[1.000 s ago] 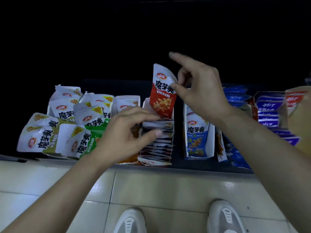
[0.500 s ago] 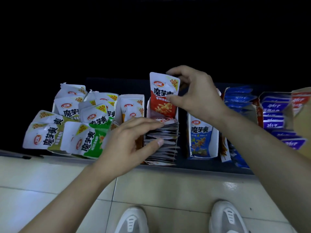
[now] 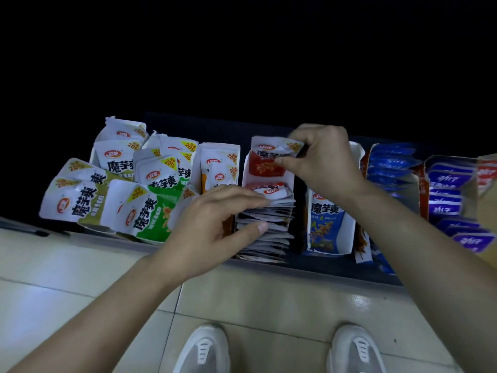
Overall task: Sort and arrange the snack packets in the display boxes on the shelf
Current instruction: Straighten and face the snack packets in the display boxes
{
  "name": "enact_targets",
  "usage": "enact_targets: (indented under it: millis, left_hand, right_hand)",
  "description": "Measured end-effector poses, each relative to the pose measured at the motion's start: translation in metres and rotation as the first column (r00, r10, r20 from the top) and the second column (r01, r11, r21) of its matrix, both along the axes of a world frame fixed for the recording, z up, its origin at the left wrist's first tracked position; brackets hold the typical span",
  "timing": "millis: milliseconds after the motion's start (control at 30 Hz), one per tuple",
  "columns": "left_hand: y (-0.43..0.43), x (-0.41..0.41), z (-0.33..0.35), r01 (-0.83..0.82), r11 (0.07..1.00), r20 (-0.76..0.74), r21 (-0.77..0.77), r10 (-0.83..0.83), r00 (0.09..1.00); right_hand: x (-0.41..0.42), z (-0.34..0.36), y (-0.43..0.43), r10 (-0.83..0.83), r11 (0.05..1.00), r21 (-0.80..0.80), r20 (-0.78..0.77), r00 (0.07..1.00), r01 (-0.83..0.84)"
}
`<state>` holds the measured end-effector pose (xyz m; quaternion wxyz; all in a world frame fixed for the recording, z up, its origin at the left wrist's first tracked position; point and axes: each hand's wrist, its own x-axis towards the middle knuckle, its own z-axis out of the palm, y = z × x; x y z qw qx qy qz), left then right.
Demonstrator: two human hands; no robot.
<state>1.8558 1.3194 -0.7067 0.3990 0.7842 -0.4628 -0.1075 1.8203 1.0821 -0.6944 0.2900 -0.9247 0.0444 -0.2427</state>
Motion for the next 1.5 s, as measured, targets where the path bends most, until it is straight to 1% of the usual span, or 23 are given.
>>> enact_targets:
  millis: [100, 133, 200, 267, 300, 367, 467, 533, 667, 700, 767, 833, 900, 967, 1067, 1133, 1200, 1300, 1367, 1433, 1500]
  left_hand:
    - [0.001, -0.001, -0.002, 0.001, 1.0, 0.0, -0.008, -0.001, 1.0]
    - [0.001, -0.001, -0.003, 0.0, 1.0, -0.002, -0.009, 0.0, 1.0]
    - [0.001, -0.001, -0.004, 0.001, 1.0, 0.0, -0.009, -0.001, 1.0]
    - [0.001, -0.001, -0.004, -0.001, 1.0, 0.004, -0.01, 0.001, 1.0]
    - [0.001, -0.001, -0.004, -0.003, 1.0, 0.004, -0.009, 0.003, 1.0]
    - [0.001, -0.001, -0.003, -0.004, 1.0, 0.004, -0.006, 0.004, 1.0]
    - [0.001, -0.001, -0.004, -0.003, 1.0, -0.002, 0.0, 0.003, 1.0]
    - [0.001, -0.002, -0.004, -0.004, 1.0, -0.004, 0.005, 0.004, 1.0]
    - [0.0, -0.002, -0.002, 0.004, 1.0, 0.003, 0.005, -0.004, 1.0]
    - [0.0, -0.002, -0.001, 0.01, 1.0, 0.013, 0.005, -0.01, 1.0]
    - [-0.001, -0.001, 0.002, 0.004, 1.0, 0.064, 0.004, -0.004, 0.998]
    - [-0.002, -0.001, 0.005, -0.076, 0.997, 0.135, -0.027, 0.079, 0.988]
    - [-0.003, -0.003, 0.006, -0.166, 0.981, 0.167, -0.097, 0.18, 0.969]
    - [-0.002, -0.005, 0.007, -0.17, 0.975, 0.159, -0.141, 0.191, 0.969]
    - [0.0, -0.01, 0.006, -0.083, 0.988, 0.128, -0.127, 0.099, 0.987]
    - [0.001, -0.012, 0.005, -0.042, 0.991, 0.129, -0.124, 0.058, 0.99]
    - [0.001, -0.012, 0.003, -0.036, 0.991, 0.117, -0.13, 0.051, 0.992]
    - [0.004, -0.014, 0.001, -0.017, 0.992, 0.104, -0.127, 0.03, 0.994]
    - [0.006, -0.015, 0.001, 0.021, 0.993, 0.112, -0.12, -0.008, 0.994]
    - [0.008, -0.015, 0.0, 0.056, 0.993, 0.148, -0.104, -0.04, 0.988]
    - [0.008, -0.015, -0.004, 0.043, 0.993, 0.181, -0.111, -0.022, 0.983]
  right_hand:
    - [0.004, -0.005, -0.001, 0.008, 0.997, -0.081, -0.066, 0.998, -0.013]
    - [0.005, -0.004, 0.0, 0.011, 0.996, -0.085, -0.084, 0.996, -0.018]
    - [0.002, 0.002, 0.0, 0.013, 1.0, -0.005, -0.086, 0.996, -0.014]
    - [0.0, 0.009, -0.002, 0.032, 0.996, 0.09, -0.034, 0.999, -0.029]
    - [-0.001, 0.012, -0.003, 0.044, 0.994, 0.1, -0.005, 0.999, -0.043]
    - [0.0, 0.012, -0.002, 0.057, 0.997, 0.055, 0.019, 0.998, -0.058]
    - [0.002, 0.002, 0.002, 0.013, 1.0, -0.027, 0.02, 1.0, -0.012]
    - [0.002, -0.001, 0.002, -0.005, 0.999, -0.041, -0.008, 1.0, 0.005]
    - [0.002, 0.005, -0.002, 0.005, 0.997, -0.074, -0.083, 0.997, -0.011]
    - [0.001, 0.007, -0.003, 0.0, 0.998, -0.057, -0.097, 0.995, -0.006]
    - [-0.006, 0.01, -0.005, -0.006, 0.998, 0.055, -0.097, 0.995, 0.011]
    - [-0.02, 0.015, -0.002, 0.019, 0.979, 0.205, -0.067, 0.998, -0.005]
    - [-0.037, 0.016, 0.003, 0.064, 0.953, 0.299, -0.062, 0.996, -0.043]
    - [-0.052, 0.013, 0.007, 0.128, 0.935, 0.344, -0.103, 0.986, -0.085]
    - [-0.059, 0.004, 0.009, 0.185, 0.938, 0.328, -0.196, 0.963, -0.113]
    - [-0.055, -0.002, 0.011, 0.154, 0.957, 0.272, -0.194, 0.969, -0.098]
    - [-0.046, -0.004, 0.013, 0.089, 0.972, 0.229, -0.158, 0.983, -0.051]
    - [-0.031, -0.006, 0.014, -0.071, 0.984, 0.156, -0.079, 0.994, 0.082]
    - [-0.023, -0.007, 0.014, -0.173, 0.978, 0.111, -0.024, 0.985, 0.175]
    - [-0.019, -0.007, 0.014, -0.229, 0.965, 0.128, -0.017, 0.973, 0.229]
    - [-0.022, -0.006, 0.015, -0.237, 0.951, 0.193, -0.048, 0.97, 0.242]
